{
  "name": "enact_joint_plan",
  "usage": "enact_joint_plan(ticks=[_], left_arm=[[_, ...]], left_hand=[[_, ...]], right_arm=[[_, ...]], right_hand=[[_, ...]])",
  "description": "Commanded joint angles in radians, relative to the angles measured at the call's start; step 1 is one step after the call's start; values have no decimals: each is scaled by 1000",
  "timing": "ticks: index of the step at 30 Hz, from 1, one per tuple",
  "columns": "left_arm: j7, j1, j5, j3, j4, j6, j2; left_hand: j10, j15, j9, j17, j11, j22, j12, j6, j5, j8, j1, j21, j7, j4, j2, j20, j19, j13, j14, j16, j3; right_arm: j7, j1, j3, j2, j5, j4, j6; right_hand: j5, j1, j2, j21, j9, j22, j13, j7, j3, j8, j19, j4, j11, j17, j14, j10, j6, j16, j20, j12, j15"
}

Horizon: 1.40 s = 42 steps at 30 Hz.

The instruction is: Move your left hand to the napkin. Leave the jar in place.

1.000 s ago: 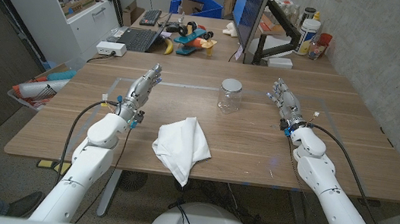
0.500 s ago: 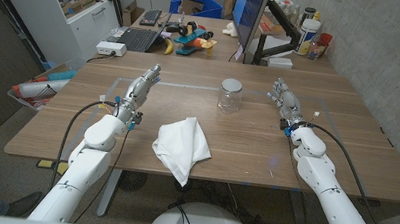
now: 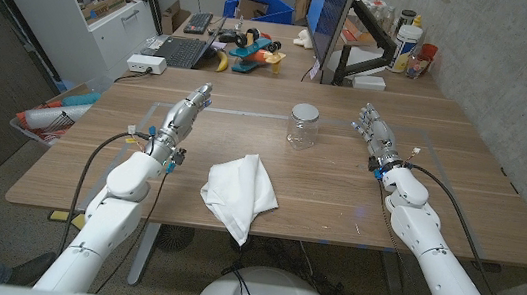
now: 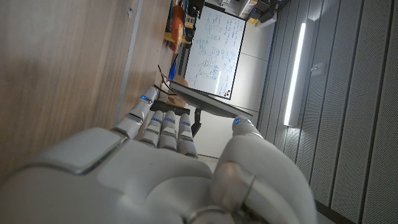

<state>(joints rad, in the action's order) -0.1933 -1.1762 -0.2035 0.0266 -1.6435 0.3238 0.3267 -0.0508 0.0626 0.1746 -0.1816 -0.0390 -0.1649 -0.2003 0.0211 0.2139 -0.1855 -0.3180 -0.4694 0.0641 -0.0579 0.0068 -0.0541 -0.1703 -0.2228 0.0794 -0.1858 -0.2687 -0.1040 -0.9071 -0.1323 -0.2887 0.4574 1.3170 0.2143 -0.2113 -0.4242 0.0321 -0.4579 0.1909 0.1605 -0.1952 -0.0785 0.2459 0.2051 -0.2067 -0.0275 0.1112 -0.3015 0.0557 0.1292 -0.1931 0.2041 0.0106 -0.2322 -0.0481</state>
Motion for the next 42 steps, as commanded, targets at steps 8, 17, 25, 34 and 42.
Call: enact_joint_plan(ticks=[8,17,25,34,42], left_arm=[[-5,-44,27,14,-48,52,15],[-12,-73,29,26,-76,80,21],[-4,-93,55,37,-104,97,29],[-1,-110,76,42,-122,122,32],[23,-133,131,48,-153,131,39]], left_hand=[[-2,2,4,-1,0,-6,-9,-12,-6,-7,-13,7,1,9,0,-7,-20,2,0,-9,-5],[-1,0,4,-1,1,-6,-9,-14,-7,-6,-17,13,-1,13,1,-9,-20,5,-1,-8,-6],[22,0,4,0,9,-6,-18,-21,-8,-7,-24,21,-1,20,4,-10,-14,8,-8,-10,-8],[21,0,4,0,4,-6,-18,-26,-9,-8,-27,26,-2,24,5,-9,-11,10,-12,-11,-9],[21,-1,4,0,6,-6,-18,-33,-10,-10,-30,30,-3,27,6,-10,-9,11,-10,-9,-9]], right_arm=[[12,-3,-1,6,-1,5,7],[15,6,-4,12,-5,-7,14],[25,-4,-1,16,-3,-1,15],[31,-7,-2,19,-2,3,19],[32,-3,-3,18,-3,2,22]], right_hand=[[1,3,11,8,0,5,-2,3,-2,-1,-9,7,1,4,10,8,-11,8,-3,7,1],[1,5,11,12,0,5,-2,4,-3,-2,-11,8,-1,6,11,8,-11,8,-3,9,1],[1,7,12,16,0,6,-2,3,-4,-2,-12,9,0,9,11,10,-13,8,-3,10,0],[1,8,14,21,0,6,-1,1,-4,-3,-15,10,-1,12,12,11,-14,8,-2,12,1],[2,9,14,25,0,6,-1,2,-5,-3,-16,11,0,14,11,12,-14,7,-2,13,1]])
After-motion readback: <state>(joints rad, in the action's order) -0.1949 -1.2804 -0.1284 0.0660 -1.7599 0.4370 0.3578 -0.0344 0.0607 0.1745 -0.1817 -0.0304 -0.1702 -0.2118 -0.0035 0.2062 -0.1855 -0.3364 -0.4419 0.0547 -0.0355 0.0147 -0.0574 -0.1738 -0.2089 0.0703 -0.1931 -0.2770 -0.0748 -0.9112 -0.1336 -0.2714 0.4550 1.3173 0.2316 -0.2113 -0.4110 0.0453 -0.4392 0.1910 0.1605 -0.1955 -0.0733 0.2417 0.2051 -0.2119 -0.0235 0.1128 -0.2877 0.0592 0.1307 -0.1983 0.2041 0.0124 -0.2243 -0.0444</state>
